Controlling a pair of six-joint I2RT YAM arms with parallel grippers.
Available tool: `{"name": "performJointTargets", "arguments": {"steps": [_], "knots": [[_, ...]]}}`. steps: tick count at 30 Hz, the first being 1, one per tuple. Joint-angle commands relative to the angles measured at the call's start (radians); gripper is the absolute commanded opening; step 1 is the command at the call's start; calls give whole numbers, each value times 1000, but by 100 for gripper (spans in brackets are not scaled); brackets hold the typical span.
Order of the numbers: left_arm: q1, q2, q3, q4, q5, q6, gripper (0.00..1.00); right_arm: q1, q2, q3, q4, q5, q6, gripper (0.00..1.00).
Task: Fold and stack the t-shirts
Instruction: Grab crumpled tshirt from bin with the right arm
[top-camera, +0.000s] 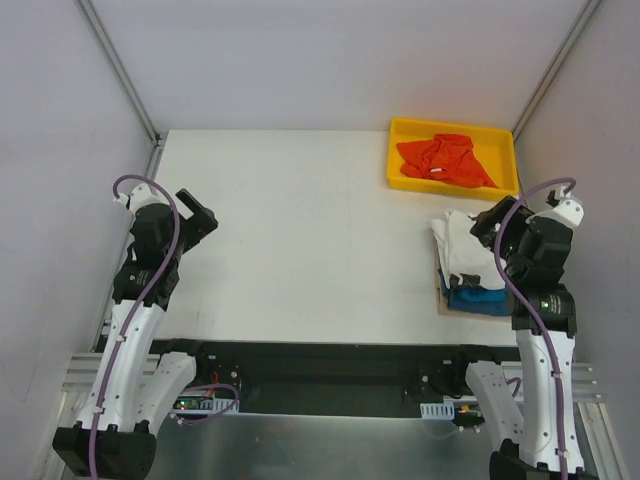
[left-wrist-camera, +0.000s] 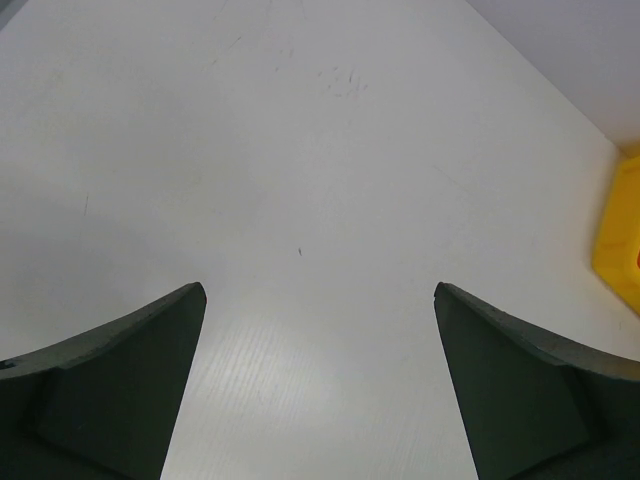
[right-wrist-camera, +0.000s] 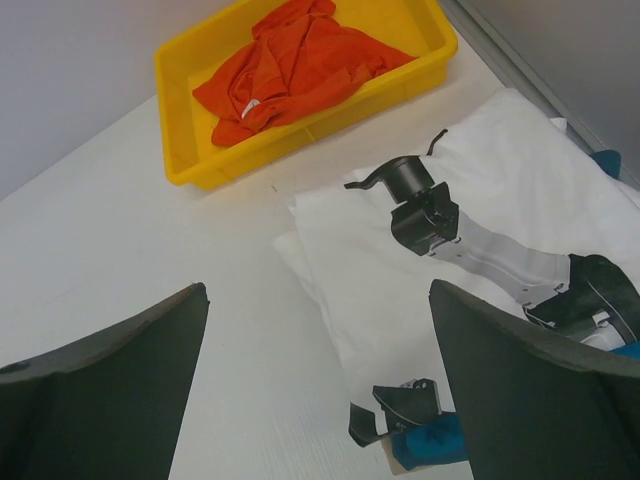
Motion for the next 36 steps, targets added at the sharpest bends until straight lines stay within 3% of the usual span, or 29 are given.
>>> {"name": "performJointTargets", "arguments": {"steps": [1,7,14,20,25,32,36], "knots": [[3,37,17,7,-4,-2,99,5,80,22,80,-25,-31,96],[2,146,52,16,36,7,99,5,353,167,59,-79,6,97],[2,257,70,79,31,4,99,17,810,457,108,-171,1,97],[2,346,103,113,34,14,99,54,1234,844,33,-99,-63,97],[2,413,124,125,33,38,100,105,1603,1305,-104,-61,-122,96],[2,415,118,127,41,32,99,134,1725,1313,-26,-24,-174,96],[2,401,109,124,48,34,99,134,1789,1358,-75,-7,-195,97]]}}
